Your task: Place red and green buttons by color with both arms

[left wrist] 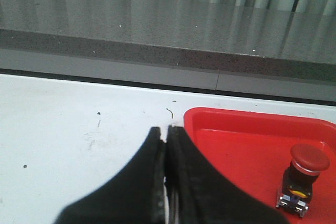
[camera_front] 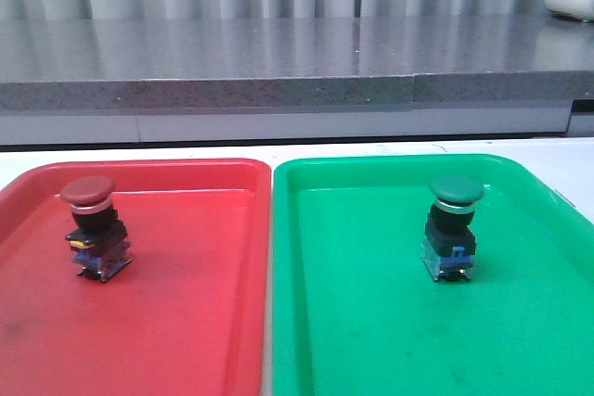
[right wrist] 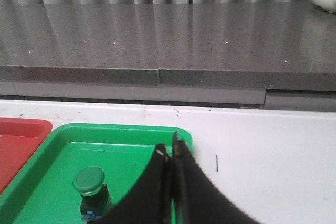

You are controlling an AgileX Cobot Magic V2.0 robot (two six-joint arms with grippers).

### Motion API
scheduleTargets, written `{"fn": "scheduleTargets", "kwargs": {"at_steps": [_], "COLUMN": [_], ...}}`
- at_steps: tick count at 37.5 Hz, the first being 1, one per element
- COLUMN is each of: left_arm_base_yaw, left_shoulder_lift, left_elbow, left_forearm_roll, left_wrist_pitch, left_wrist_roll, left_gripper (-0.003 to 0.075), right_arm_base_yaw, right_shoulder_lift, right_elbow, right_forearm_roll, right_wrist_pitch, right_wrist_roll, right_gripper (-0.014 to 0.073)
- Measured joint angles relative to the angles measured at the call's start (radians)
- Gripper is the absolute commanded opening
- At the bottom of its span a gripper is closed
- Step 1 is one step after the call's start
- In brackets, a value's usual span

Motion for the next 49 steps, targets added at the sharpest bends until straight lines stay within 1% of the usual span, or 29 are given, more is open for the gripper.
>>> {"fn": "scheduleTargets", "kwargs": {"at_steps": [19, 24, 29, 32, 34, 41, 45, 49], "left_arm_base_yaw": [0.0, 0.0, 0.0, 0.0, 0.0, 0.0, 0.0, 0.0], "left_shoulder_lift": [0.0, 0.0, 0.0, 0.0, 0.0, 0.0, 0.0, 0.0], "left_elbow": [0.0, 0.0, 0.0, 0.0, 0.0, 0.0, 0.0, 0.0], "left_forearm_roll": [-0.001, -0.001, -0.001, -0.001, -0.001, -0.001, -0.001, -0.002], "left_wrist_pitch": [0.0, 0.0, 0.0, 0.0, 0.0, 0.0, -0.001, -0.001], "left_wrist_roll": [0.0, 0.0, 0.0, 0.0, 0.0, 0.0, 0.0, 0.0], "left_gripper": [-0.002, -0.002, -0.002, -0.002, -0.002, -0.002, -0.002, -0.002], "right_arm_base_yaw": [0.0, 0.0, -0.015, -0.042, -0.064, -0.141, -0.167, -0.171], "right_shoulder_lift": [0.0, -0.001, -0.02, -0.056, -0.085, -0.201, -0.209, -0.209], "right_elbow": [0.0, 0.014, 0.09, 0.15, 0.189, 0.311, 0.32, 0.32], "right_forearm_roll": [0.0, -0.028, -0.028, 0.01, 0.036, 0.097, 0.106, 0.106], "right_wrist_pitch": [0.0, -0.019, -0.095, -0.126, -0.131, -0.128, -0.109, -0.109], "right_wrist_roll": [0.0, 0.0, -0.067, -0.13, -0.147, -0.166, -0.168, -0.168], "right_gripper": [-0.0068, -0.0068, -0.0068, -0.0068, -0.0068, -0.0068, -0.0068, -0.0068]}}
